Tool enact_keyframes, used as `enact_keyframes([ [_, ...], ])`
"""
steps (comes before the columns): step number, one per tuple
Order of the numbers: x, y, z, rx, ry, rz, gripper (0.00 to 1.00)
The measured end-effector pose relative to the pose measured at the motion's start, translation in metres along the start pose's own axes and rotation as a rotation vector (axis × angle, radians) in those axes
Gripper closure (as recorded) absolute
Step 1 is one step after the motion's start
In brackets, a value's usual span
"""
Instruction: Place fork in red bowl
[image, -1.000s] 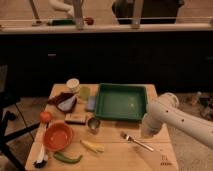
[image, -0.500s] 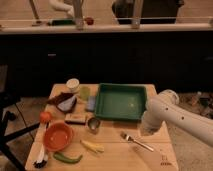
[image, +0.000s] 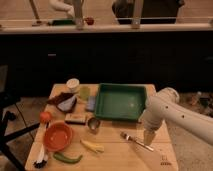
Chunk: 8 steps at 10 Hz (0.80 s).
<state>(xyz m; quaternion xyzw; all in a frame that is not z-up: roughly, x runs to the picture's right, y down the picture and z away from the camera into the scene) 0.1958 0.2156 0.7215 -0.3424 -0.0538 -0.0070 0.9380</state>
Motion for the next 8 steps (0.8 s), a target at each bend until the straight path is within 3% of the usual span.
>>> enact_keyframes([
  [2,-0.007,-0.002,-0.005,0.001,-0.001,-0.015,0.20],
  [5,0.002,0.003,0.010,-0.034,0.004,0.095,0.20],
  [8,0.005,0.011,0.024,-0.036,0.026,0.161,0.20],
])
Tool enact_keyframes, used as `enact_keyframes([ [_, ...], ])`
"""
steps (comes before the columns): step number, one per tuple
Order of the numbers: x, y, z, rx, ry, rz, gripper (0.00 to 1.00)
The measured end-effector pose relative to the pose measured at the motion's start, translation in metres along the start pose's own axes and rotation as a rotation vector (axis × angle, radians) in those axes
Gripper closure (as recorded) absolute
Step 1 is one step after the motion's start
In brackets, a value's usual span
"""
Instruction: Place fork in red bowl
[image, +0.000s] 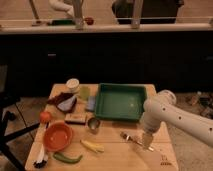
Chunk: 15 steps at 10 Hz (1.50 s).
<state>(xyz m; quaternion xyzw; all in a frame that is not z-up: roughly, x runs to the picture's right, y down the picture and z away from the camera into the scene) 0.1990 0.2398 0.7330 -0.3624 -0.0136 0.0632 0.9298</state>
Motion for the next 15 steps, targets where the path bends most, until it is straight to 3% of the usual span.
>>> enact_keyframes([
  [4,-0.003,0.018,0.035,0.056,0.058,0.052,0.20],
  [7,-0.003,0.022,0.055,0.048,0.047,0.061,0.20],
  [15,-0.017,0.026,0.074,-0.002,0.008,0.032,0.20],
])
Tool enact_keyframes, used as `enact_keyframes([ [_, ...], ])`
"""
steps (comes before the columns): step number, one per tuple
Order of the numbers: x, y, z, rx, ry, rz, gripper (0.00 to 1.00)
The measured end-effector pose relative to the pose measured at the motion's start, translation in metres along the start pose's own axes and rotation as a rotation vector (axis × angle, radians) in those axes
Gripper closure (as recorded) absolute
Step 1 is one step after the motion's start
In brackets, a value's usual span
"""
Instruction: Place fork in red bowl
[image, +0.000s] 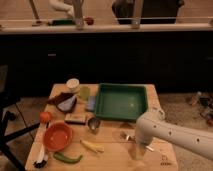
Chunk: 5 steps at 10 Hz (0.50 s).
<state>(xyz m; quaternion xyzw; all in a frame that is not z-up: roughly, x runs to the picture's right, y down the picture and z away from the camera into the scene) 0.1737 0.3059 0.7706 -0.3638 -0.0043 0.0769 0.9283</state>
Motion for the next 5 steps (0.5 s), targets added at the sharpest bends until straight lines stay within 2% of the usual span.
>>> enact_keyframes([
  [5,-0.0010,0.0018,0.0090,-0.028,-0.010,-0.006,0.20],
])
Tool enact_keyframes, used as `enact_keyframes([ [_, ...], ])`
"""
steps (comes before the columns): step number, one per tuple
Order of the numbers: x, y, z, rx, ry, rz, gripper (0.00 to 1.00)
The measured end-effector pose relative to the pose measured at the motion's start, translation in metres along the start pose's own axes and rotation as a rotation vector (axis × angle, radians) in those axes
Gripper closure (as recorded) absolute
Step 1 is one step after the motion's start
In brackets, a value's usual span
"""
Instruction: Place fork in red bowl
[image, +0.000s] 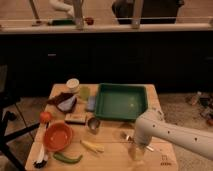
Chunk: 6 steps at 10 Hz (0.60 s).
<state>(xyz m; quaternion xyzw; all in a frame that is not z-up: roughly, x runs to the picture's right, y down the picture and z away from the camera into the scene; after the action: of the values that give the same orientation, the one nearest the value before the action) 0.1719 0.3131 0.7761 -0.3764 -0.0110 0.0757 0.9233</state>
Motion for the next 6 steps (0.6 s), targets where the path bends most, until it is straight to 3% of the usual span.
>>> enact_keyframes([
  [6,0.0037,0.0012,0.0044,-0.003,0.006,0.011,0.20],
])
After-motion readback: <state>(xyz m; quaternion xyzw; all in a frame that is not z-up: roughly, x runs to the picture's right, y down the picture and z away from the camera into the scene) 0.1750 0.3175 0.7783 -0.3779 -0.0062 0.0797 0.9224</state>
